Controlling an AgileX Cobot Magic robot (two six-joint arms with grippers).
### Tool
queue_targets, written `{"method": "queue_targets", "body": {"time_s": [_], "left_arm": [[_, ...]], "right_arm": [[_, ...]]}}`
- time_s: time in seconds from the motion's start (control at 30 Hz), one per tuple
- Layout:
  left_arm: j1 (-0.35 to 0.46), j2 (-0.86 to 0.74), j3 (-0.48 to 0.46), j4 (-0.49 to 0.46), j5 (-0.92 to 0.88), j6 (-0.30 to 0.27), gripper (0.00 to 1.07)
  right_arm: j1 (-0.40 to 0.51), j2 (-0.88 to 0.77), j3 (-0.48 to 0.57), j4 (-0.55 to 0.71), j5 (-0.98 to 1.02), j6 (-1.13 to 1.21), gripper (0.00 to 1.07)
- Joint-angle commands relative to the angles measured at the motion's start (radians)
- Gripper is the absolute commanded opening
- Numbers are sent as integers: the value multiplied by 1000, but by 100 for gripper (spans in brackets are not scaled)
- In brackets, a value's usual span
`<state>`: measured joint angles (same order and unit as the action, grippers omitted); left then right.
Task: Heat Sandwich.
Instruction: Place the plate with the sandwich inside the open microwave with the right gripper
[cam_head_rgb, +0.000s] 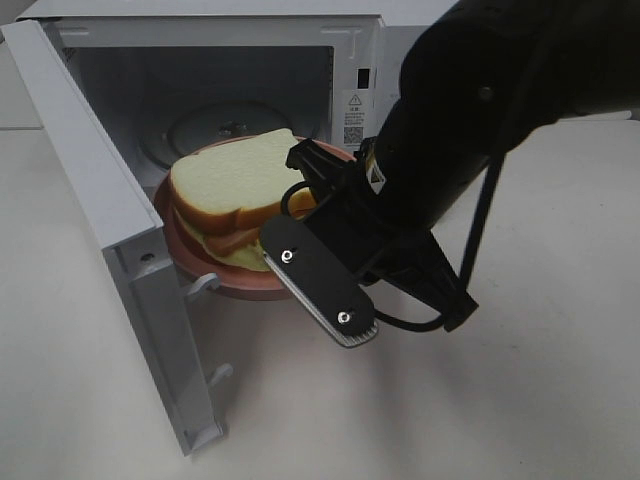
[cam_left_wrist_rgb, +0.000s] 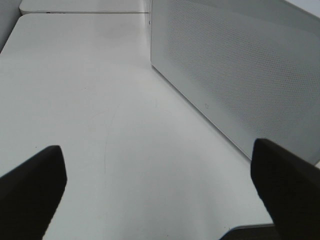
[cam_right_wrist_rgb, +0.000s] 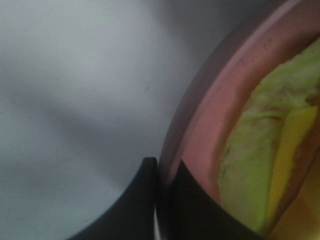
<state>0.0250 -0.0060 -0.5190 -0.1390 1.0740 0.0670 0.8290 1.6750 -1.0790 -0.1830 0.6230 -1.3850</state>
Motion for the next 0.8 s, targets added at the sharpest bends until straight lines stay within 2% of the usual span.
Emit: {"method": "queue_targets", "body": {"time_s": [0.03,0.33,0.8], "left_arm": [[3,-5,2,1,-3,-5,95],[3,-5,2,1,-3,-5,95],[3,-5,2,1,-3,-5,95]], "right_arm": [[-5,40,-60,7,-24,-13,3],[-39,122,-166,19,-7,-13,3],[-39,255,-317,21,22,-12,3]]}}
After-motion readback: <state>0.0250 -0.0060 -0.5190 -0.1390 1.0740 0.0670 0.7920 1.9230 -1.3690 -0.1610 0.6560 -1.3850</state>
